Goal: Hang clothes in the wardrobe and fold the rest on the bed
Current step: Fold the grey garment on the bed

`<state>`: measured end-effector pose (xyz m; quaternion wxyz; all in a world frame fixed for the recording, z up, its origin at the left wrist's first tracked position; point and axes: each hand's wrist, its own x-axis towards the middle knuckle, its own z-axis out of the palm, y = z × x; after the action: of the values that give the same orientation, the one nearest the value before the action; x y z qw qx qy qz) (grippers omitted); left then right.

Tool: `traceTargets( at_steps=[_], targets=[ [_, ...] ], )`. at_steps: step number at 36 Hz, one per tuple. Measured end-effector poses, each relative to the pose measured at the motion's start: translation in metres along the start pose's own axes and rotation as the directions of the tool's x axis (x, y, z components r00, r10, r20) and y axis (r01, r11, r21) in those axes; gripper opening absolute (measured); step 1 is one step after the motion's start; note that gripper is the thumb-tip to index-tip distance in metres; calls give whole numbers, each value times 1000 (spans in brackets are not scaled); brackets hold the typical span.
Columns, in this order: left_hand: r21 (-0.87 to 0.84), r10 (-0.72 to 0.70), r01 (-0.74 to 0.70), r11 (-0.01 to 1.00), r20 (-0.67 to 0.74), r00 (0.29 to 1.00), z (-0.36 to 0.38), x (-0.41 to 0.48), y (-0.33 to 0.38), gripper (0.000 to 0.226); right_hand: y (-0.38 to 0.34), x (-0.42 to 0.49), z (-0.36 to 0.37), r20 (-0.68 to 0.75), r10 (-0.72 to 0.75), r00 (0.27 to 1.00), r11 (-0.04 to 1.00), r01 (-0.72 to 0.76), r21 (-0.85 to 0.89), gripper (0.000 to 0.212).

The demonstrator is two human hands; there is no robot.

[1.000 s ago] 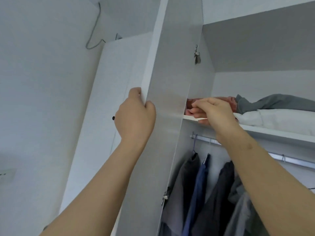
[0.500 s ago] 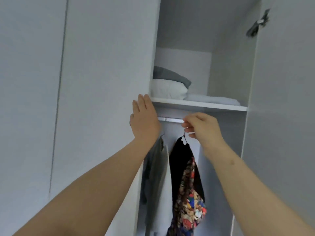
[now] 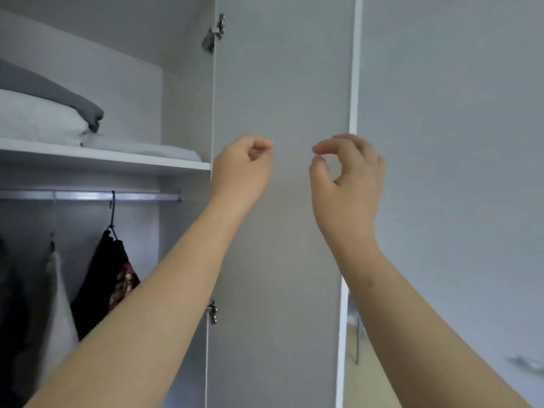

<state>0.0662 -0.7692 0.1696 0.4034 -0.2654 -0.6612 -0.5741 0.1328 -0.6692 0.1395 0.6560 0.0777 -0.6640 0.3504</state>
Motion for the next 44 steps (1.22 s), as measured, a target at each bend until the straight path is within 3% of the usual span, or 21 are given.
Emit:
traceTargets(
  at_steps=[2, 4, 6, 7, 10, 15, 20, 24, 28, 31, 33, 37, 40, 44],
  targets=[
    [-60, 0, 1, 998, 7, 1000, 13, -6, -1, 17, 11, 4, -12, -67, 94, 993, 990, -100, -97, 45],
    [-86, -8, 11, 996, 37, 999, 20, -11, -4, 18, 21, 6, -17, 76, 280, 957, 960, -278, -33, 61],
    [-103, -11, 16, 995, 56, 998, 22, -16, -7, 20, 26, 5, -16, 237, 411, 880, 894, -441, 86, 53],
    [-106, -10, 16, 994, 56, 998, 21, -18, -8, 21, 27, 4, -15, 253, 436, 864, 880, -468, 79, 42],
    [-108, -7, 11, 994, 39, 999, 8, -23, -10, 27, 27, 5, -17, 148, 469, 871, 866, -486, 114, 29],
    [-63, 32, -41, 997, -132, 991, -36, -23, -15, 22, -1, -10, -10, 108, 406, 908, 862, -419, 285, 27],
    [30, 37, -27, 999, -396, 917, -101, -16, -32, 21, -40, -43, 29, 252, 224, 942, 826, -321, 463, 32],
    [196, 82, 12, 981, -463, 883, -160, -15, -42, 16, -68, -67, 74, 378, 59, 924, 802, -269, 532, 39],
    [372, 161, 34, 928, -479, 863, -216, -16, -52, 17, -92, -91, 125, 482, -15, 876, 848, -244, 470, 33],
    [539, 231, 64, 840, -462, 856, -251, -17, -66, 28, -106, -109, 165, 542, -56, 839, 882, -213, 420, 32],
    [618, 262, 51, 784, -405, 876, -273, -14, -78, 48, -115, -120, 193, 595, -95, 798, 908, -176, 380, 36],
    [803, 94, 169, 572, -269, 959, -306, -6, -114, 93, -131, -136, 244, 695, -163, 700, 938, -107, 329, 43],
    [930, 52, 150, 335, -178, 983, -320, 1, -138, 100, -138, -143, 273, 701, -160, 695, 950, -86, 302, 44],
    [962, 33, 145, 232, -156, 987, -325, 16, -157, 93, -138, -149, 297, 698, -161, 698, 949, -85, 304, 44]
  ],
)
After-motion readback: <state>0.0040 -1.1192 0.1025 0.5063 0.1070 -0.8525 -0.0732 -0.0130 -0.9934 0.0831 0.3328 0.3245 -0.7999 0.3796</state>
